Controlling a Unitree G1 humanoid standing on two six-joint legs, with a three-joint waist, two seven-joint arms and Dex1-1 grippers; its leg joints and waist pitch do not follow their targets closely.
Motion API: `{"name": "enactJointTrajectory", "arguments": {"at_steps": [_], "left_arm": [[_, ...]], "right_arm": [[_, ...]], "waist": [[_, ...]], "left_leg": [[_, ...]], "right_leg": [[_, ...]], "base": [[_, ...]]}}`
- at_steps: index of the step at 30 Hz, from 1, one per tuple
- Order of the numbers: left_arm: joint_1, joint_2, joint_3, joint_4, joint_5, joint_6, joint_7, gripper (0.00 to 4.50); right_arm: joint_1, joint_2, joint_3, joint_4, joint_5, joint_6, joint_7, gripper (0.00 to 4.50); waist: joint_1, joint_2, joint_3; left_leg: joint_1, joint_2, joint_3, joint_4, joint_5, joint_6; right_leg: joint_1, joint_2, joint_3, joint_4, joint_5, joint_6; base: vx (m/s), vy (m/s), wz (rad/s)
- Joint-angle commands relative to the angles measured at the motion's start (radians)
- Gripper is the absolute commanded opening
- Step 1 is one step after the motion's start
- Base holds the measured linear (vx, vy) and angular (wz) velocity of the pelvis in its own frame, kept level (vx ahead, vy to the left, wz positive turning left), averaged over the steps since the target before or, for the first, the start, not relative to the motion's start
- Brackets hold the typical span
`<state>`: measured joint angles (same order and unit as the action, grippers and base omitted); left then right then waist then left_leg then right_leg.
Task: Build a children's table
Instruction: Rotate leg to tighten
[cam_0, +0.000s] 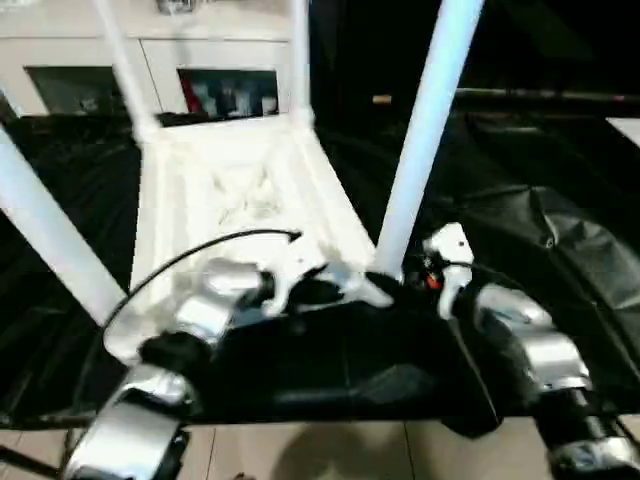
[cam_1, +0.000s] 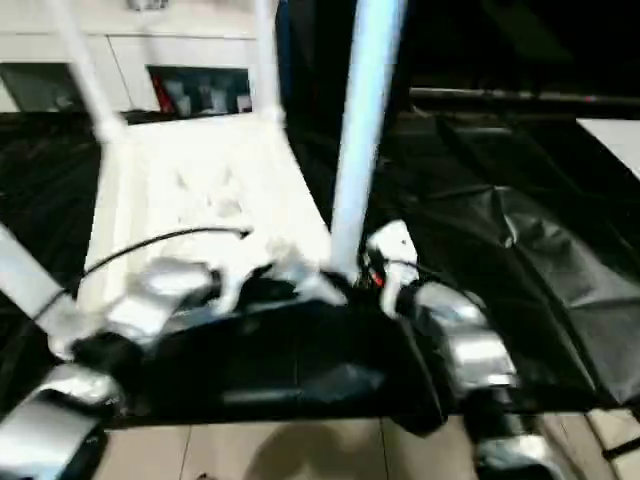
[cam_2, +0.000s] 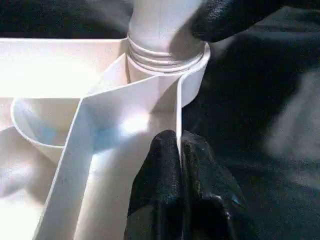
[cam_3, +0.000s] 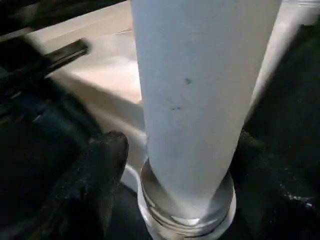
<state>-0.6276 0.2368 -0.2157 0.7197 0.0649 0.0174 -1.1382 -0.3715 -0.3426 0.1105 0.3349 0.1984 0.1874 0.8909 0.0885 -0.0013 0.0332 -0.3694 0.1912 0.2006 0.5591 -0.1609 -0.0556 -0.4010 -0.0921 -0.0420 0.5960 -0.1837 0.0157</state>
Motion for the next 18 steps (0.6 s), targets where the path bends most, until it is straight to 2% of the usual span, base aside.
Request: {"name": "enactJointTrajectory", "arguments": {"at_steps": [1, 5, 6, 9, 13, 18], "left_arm": [[0.026, -0.013, -0.005, -0.038, -0.094, -0.006, -0.091, 0.00], [0.049, 0.027, -0.002, -0.077, -0.111, 0.022, -0.156, 0.00], [0.052, 0.032, 0.000, -0.081, -0.114, 0.027, -0.163, 0.00], [0.060, 0.052, 0.008, -0.086, -0.115, 0.041, -0.181, 0.00], [0.071, 0.057, 0.014, -0.103, -0.118, 0.051, -0.181, 0.00], [0.083, 0.061, 0.012, -0.124, -0.123, 0.065, -0.186, 0.00]], "right_arm": [[0.005, -0.011, 0.039, -0.029, 0.007, 0.004, 0.068, 3.27], [0.015, -0.047, 0.053, -0.058, 0.019, 0.026, 0.120, 3.27], [0.015, -0.050, 0.055, -0.061, 0.019, 0.028, 0.125, 3.02], [0.011, -0.046, 0.057, -0.067, 0.030, 0.035, 0.144, 2.89], [0.011, -0.043, 0.064, -0.067, 0.032, 0.038, 0.157, 2.41], [0.017, -0.044, 0.066, -0.072, 0.036, 0.043, 0.168, 2.10]], "waist": [[0.001, -0.022, -0.046], [0.002, -0.022, -0.047], [0.003, -0.021, -0.047], [0.004, -0.024, -0.048], [0.002, -0.025, -0.048], [0.002, -0.025, -0.048]], "left_leg": [[0.008, 0.040, -0.016, -0.058, -0.266, 0.061], [0.011, 0.042, -0.015, -0.058, -0.271, 0.054], [0.009, 0.041, -0.014, -0.058, -0.255, 0.056], [0.007, 0.039, -0.014, -0.056, -0.250, 0.056], [0.008, 0.039, -0.014, -0.056, -0.245, 0.055], [0.008, 0.038, -0.013, -0.055, -0.236, 0.056]], "right_leg": [[0.037, -0.050, 0.032, -0.082, -0.308, -0.179], [0.034, -0.048, 0.032, -0.078, -0.285, -0.191], [0.034, -0.047, 0.033, -0.074, -0.256, -0.196], [0.036, -0.049, 0.032, -0.073, -0.255, -0.197], [0.035, -0.050, 0.032, -0.074, -0.259, -0.196], [0.036, -0.049, 0.032, -0.072, -0.249, -0.197]], "base": [[0.000, 0.000, 0.00], [0.000, 0.000, 0.00], [0.000, 0.000, 0.00], [0.000, 0.000, 0.00], [0.000, 0.000, 0.00], [0.000, 0.000, 0.00]]}}
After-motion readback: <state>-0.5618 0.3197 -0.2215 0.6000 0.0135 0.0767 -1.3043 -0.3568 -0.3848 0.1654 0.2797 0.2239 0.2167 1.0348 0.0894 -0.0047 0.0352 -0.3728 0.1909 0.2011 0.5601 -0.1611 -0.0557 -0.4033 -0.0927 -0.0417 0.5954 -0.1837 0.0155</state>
